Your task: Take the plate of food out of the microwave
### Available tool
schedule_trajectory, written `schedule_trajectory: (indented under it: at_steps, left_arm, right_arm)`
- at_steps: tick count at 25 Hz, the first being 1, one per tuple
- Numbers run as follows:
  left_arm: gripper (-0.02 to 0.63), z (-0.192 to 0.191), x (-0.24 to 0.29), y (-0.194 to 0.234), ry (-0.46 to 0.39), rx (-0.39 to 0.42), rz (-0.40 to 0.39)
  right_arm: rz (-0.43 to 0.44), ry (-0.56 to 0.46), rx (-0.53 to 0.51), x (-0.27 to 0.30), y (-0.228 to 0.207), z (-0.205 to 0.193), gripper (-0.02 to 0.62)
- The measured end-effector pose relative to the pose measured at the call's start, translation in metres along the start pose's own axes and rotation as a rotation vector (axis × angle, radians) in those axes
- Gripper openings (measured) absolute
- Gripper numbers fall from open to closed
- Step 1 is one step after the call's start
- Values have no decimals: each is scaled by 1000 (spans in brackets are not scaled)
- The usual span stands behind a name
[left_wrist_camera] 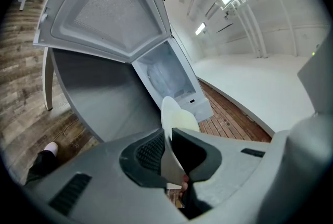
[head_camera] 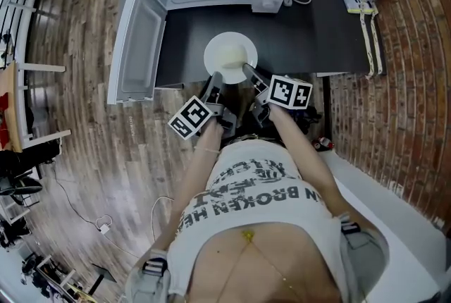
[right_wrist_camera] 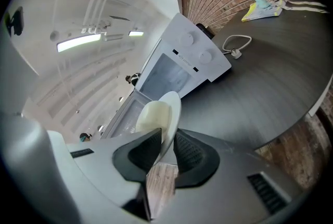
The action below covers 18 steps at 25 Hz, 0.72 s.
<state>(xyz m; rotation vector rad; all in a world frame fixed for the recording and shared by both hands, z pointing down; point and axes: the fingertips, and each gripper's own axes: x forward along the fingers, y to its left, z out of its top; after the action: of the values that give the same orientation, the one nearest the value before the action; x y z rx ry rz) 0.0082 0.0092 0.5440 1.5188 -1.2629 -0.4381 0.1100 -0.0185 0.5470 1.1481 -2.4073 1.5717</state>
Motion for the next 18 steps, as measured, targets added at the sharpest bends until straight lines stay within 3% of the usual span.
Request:
schedule_trajectory:
  at_steps: [18]
  left_arm:
    - [41,-14,-4,-3,-17,-12,17]
  right_arm:
    - [20,24,10,-11,-6,-3,71]
